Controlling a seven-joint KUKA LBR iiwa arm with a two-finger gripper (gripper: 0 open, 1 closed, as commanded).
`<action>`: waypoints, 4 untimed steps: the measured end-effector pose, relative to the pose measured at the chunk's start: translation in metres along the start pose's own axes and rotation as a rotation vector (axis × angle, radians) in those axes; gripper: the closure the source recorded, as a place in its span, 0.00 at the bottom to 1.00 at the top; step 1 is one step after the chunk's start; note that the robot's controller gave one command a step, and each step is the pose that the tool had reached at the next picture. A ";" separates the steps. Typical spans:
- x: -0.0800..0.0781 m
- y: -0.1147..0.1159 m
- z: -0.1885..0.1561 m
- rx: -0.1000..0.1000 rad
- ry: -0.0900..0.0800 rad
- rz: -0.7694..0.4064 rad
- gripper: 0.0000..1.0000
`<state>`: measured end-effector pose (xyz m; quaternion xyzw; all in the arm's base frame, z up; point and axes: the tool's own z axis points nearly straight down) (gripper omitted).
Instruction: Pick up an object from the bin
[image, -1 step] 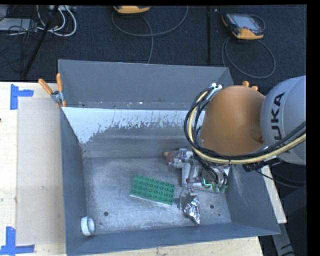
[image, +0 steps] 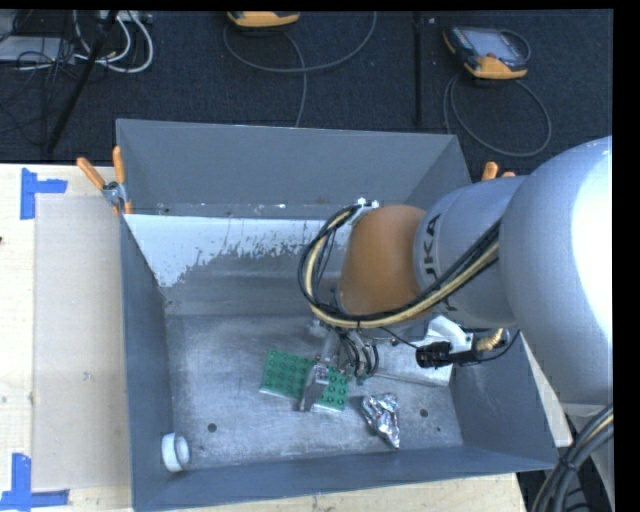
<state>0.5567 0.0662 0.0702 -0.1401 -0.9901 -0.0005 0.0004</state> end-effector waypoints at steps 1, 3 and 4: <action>0.023 0.006 -0.030 0.001 0.002 0.194 0.00; 0.019 0.004 -0.002 -0.001 -0.001 0.498 0.00; 0.019 0.004 -0.003 0.001 0.000 0.495 0.00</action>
Offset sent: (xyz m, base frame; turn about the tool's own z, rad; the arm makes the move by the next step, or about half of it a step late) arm -0.0206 0.0116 0.0298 0.1949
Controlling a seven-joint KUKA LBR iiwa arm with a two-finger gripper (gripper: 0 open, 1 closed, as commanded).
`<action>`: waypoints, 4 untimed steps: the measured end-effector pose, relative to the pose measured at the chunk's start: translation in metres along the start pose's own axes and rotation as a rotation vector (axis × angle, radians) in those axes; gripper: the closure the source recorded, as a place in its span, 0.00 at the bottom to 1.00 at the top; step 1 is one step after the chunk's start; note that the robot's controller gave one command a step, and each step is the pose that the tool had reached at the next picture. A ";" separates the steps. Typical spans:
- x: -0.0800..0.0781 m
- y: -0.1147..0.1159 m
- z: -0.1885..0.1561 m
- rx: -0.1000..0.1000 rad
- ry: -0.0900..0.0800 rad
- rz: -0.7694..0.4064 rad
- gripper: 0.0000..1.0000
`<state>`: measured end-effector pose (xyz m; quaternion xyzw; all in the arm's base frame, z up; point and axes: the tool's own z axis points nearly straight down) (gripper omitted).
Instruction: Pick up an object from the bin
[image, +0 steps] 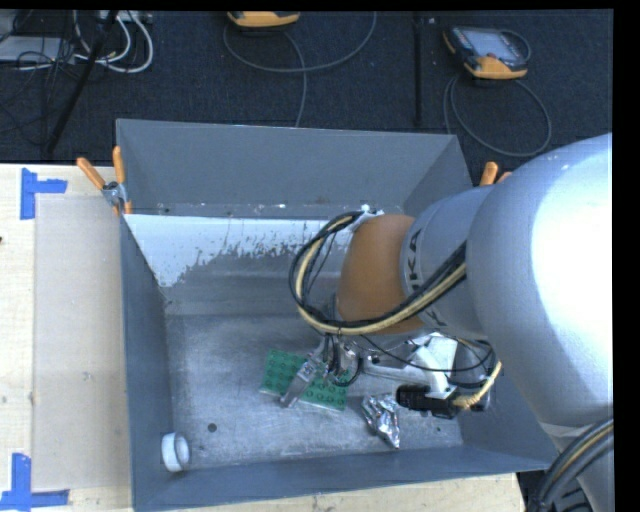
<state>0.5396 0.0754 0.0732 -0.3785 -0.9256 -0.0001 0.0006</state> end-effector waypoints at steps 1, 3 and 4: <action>0.000 0.001 -0.002 -0.002 0.001 -0.001 1.00; -0.001 0.001 -0.074 -0.001 -0.001 -0.007 1.00; -0.002 0.001 -0.100 -0.001 -0.001 -0.012 1.00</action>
Offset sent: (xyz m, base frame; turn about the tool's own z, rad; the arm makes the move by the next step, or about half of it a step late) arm 0.0000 0.0000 0.0000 0.0000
